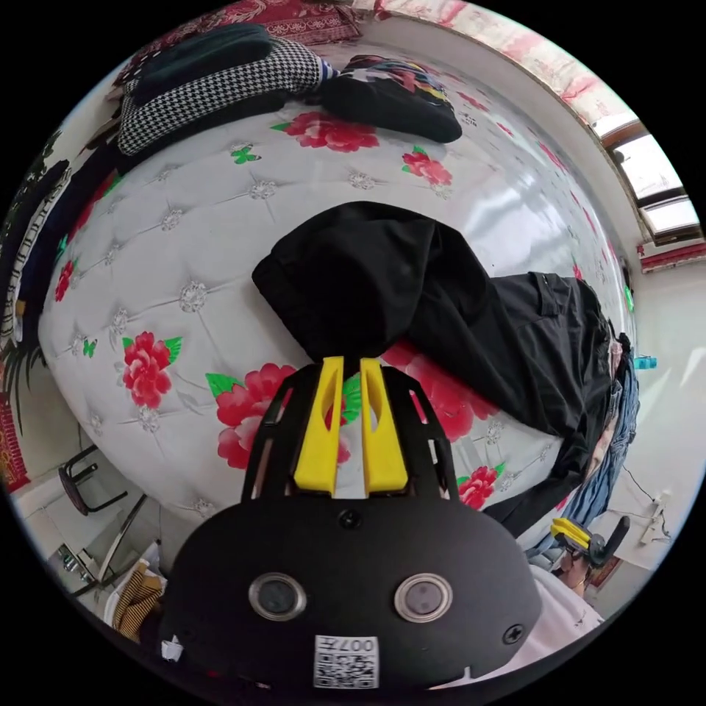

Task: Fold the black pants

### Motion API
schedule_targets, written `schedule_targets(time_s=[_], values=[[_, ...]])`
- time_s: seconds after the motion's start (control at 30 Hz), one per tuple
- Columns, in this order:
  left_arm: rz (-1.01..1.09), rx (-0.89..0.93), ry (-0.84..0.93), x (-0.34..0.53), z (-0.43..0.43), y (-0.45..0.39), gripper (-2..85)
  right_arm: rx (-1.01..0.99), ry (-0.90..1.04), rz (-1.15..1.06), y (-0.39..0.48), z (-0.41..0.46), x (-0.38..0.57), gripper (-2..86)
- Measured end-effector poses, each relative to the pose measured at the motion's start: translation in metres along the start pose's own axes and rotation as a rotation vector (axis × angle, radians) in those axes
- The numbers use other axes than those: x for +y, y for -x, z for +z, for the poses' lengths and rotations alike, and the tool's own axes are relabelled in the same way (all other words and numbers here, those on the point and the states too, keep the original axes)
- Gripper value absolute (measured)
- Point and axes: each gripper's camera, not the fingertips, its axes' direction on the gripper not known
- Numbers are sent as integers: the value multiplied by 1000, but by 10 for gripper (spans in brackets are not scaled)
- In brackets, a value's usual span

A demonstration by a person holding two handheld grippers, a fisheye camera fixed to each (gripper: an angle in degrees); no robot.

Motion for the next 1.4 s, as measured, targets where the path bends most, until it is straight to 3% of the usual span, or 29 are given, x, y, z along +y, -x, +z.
schedule_targets(time_s=[0.17,0.3,0.6,0.87,1.07,1.27,1.33,1.4], values=[[86,93,-208,15,-74,25,-6,-18,-45,34,-7,-10,-10,49],[125,153,-372,91,-131,64,-8,-25,-76,44,-11,-17,-15,49],[-238,175,-129,229,-54,160,0,-72,-60,34,-26,-9,-23,62],[-63,64,-205,228,-83,123,93,-59,-74,-47,-24,-13,-33,81],[-19,131,-332,207,-105,108,124,-62,-48,-48,-30,-5,-29,86],[62,-4,-35,135,-22,68,152,-90,-51,-22,-36,-4,-32,86],[98,-283,-26,119,-4,38,19,-87,-62,-14,-37,-6,-34,85],[211,-399,19,100,11,10,0,-95,-79,4,-38,-8,-35,84]])
